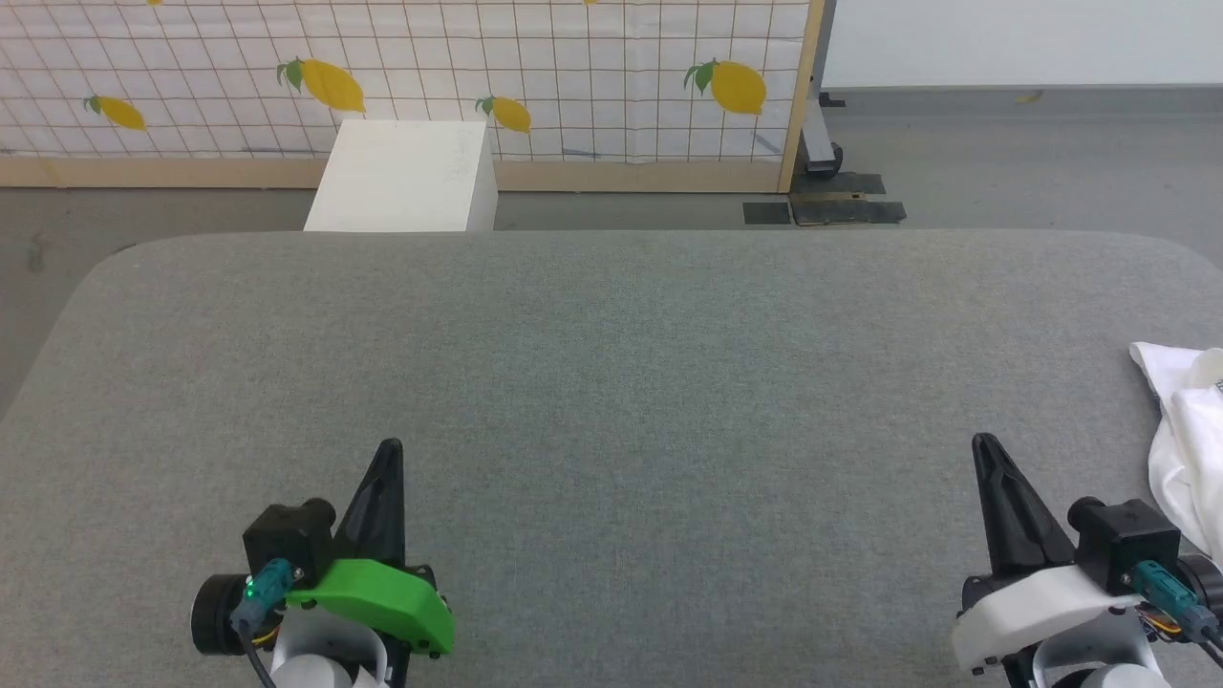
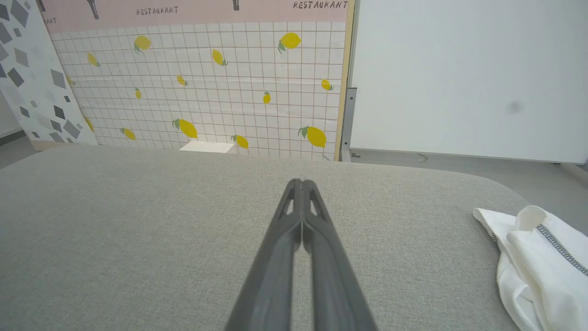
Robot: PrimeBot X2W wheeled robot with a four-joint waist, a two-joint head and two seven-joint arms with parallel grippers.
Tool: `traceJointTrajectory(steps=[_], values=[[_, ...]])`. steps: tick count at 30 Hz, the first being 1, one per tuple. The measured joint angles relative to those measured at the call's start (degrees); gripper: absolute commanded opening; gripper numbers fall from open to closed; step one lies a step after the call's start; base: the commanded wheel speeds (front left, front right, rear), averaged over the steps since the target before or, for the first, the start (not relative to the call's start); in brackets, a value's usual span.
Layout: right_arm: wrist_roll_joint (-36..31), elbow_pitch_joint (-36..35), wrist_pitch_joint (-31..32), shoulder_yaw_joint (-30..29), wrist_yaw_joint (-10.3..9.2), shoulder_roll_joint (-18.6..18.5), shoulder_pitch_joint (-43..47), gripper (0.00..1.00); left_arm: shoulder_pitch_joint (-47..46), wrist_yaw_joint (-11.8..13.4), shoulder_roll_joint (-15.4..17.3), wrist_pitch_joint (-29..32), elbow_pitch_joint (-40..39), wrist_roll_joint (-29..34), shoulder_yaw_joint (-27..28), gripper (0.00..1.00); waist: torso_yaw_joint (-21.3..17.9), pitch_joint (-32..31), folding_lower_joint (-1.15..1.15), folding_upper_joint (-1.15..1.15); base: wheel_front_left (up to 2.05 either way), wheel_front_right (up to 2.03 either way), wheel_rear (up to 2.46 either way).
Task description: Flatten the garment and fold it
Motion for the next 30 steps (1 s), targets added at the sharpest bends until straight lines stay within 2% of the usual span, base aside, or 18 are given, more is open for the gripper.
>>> traceJointTrajectory(steps=[30], values=[[-0.78,-0.86,2.00,1.05,0.00,0.01,-0.25,0.00,0.88,1.27,0.00,3.53,-3.46,3.21,0.78,0.00,-0.23,0.20,0.00,0.00,0.00,0.00,0.00]])
